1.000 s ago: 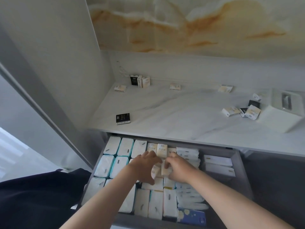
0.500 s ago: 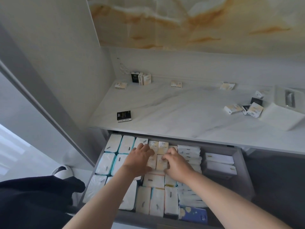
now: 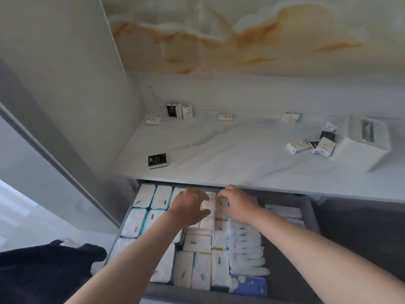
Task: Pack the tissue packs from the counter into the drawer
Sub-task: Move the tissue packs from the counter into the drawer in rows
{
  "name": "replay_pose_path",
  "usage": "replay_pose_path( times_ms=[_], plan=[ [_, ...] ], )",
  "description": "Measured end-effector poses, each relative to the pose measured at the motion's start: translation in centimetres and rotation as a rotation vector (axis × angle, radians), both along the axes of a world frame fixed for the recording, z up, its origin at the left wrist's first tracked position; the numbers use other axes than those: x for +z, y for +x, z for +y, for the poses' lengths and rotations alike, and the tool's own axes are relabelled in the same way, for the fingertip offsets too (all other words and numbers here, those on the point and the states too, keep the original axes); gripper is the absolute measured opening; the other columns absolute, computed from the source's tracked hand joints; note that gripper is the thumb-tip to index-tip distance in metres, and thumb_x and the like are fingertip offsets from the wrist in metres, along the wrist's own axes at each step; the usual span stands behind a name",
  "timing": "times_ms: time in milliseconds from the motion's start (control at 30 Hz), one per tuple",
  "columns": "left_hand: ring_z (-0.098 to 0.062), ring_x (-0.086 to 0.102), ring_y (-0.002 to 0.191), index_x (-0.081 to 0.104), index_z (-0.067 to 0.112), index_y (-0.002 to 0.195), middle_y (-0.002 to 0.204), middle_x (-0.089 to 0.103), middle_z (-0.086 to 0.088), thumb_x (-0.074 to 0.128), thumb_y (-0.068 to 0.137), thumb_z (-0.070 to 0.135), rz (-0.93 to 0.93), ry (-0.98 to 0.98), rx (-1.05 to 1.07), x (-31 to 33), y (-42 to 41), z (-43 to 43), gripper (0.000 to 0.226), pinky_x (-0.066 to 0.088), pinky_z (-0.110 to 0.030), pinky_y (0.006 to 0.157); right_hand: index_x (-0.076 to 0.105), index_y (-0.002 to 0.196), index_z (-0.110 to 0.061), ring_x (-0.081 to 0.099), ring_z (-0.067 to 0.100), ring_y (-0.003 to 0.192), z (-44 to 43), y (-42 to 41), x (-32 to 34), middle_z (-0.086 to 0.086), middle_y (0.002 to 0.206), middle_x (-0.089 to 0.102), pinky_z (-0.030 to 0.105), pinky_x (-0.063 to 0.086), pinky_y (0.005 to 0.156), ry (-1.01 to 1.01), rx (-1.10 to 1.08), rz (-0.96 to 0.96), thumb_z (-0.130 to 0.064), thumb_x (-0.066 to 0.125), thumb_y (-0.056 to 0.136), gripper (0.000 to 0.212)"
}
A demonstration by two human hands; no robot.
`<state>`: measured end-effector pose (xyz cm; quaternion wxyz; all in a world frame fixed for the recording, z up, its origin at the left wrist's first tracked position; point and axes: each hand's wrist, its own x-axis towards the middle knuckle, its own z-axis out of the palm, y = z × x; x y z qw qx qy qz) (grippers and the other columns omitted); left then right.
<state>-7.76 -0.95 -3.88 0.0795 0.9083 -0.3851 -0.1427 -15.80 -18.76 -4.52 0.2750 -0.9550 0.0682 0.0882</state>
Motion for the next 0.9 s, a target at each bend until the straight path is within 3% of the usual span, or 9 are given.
replay_pose_path(
  times_ms=[100, 233, 400, 500, 633, 767, 833, 900],
  plan=[
    [-0.017, 0.050, 0.116, 0.058, 0.029, 0.125, 0.120, 0.061, 0.005, 0.059, 0.090, 0.043, -0.013, -0.118, 0.001, 2.8, 0.1, -4.2, 0.038, 0.044, -0.033, 0.095, 0.068, 0.113, -0.021, 0.059, 0.019, 0.109, -4.7, 0.9, 2.9, -0.002, 0.114, 0.058, 0.033, 0.046, 0.094, -0.033, -0.064, -0.085, -0.026, 0.065, 0.089, 0.025],
    [-0.015, 0.051, 0.113, 0.056, 0.028, 0.127, 0.116, 0.063, 0.008, 0.058, 0.092, 0.040, -0.019, -0.207, -0.042, 6.2, 0.1, -11.7, 0.038, 0.044, -0.031, 0.091, 0.065, 0.118, -0.023, 0.057, 0.018, 0.112, -12.4, 0.4, 6.6, -0.002, 0.122, 0.056, 0.033, 0.046, 0.096, -0.157, -0.151, -0.103, -0.026, 0.062, 0.092, 0.026],
    [-0.018, 0.049, 0.117, 0.052, 0.027, 0.131, 0.120, 0.061, 0.005, 0.055, 0.094, 0.038, -0.011, -0.218, -0.117, 7.5, 0.2, -21.5, 0.039, 0.044, -0.035, 0.097, 0.059, 0.126, -0.024, 0.058, 0.026, 0.112, -21.8, -1.4, 8.1, -0.001, 0.132, 0.047, 0.033, 0.047, 0.087, -0.349, -0.265, -0.063, -0.023, 0.058, 0.093, 0.034],
    [-0.021, 0.046, 0.123, 0.047, 0.025, 0.136, 0.129, 0.055, 0.001, 0.053, 0.095, 0.036, -0.041, -0.186, -0.134, 7.1, 0.7, -26.8, 0.042, 0.043, -0.039, 0.100, 0.053, 0.131, -0.021, 0.059, 0.030, 0.108, -26.1, -1.9, 7.9, 0.003, 0.137, 0.039, 0.039, 0.051, 0.087, -0.358, -0.383, -0.075, -0.015, 0.056, 0.090, 0.042],
    [-0.023, 0.037, 0.130, 0.040, 0.021, 0.143, 0.139, 0.045, -0.003, 0.050, 0.096, 0.029, -0.090, -0.177, -0.150, 6.0, 1.2, -32.4, 0.049, 0.042, -0.040, 0.101, 0.045, 0.133, -0.019, 0.061, 0.036, 0.105, -29.8, -1.0, 7.0, 0.009, 0.148, 0.027, 0.040, 0.053, 0.079, -0.380, -0.456, -0.064, -0.003, 0.051, 0.086, 0.049],
    [-0.023, 0.019, 0.144, 0.023, 0.025, 0.152, 0.158, 0.021, -0.001, 0.047, 0.098, 0.024, -0.048, -0.106, -0.178, 4.6, 2.0, -36.1, 0.059, 0.033, -0.043, 0.112, 0.019, 0.152, -0.018, 0.056, 0.040, 0.118, -31.5, 0.2, 5.7, 0.017, 0.161, 0.005, 0.038, 0.049, 0.083, -0.397, -0.493, 0.068, -0.004, 0.047, 0.091, 0.068],
    [-0.021, 0.006, 0.149, 0.012, 0.030, 0.156, 0.164, 0.002, 0.003, 0.043, 0.101, 0.026, 0.012, -0.027, -0.214, 3.7, 2.5, -37.1, 0.063, 0.025, -0.046, 0.117, 0.020, 0.149, -0.013, 0.054, 0.041, 0.120, -31.7, 0.4, 5.0, 0.024, 0.158, 0.011, 0.038, 0.046, 0.084, -0.456, -0.474, 0.122, -0.005, 0.048, 0.091, 0.065],
    [-0.019, 0.001, 0.150, 0.006, 0.034, 0.156, 0.164, -0.006, 0.006, 0.040, 0.102, 0.029, 0.036, 0.052, -0.268, 3.1, 3.1, -37.6, 0.063, 0.022, -0.049, 0.118, 0.031, 0.140, -0.008, 0.056, 0.037, 0.116, -31.8, 0.5, 4.5, 0.022, 0.145, 0.033, 0.037, 0.045, 0.084, -0.504, -0.443, 0.123, -0.006, 0.051, 0.090, 0.054]
  ],
)
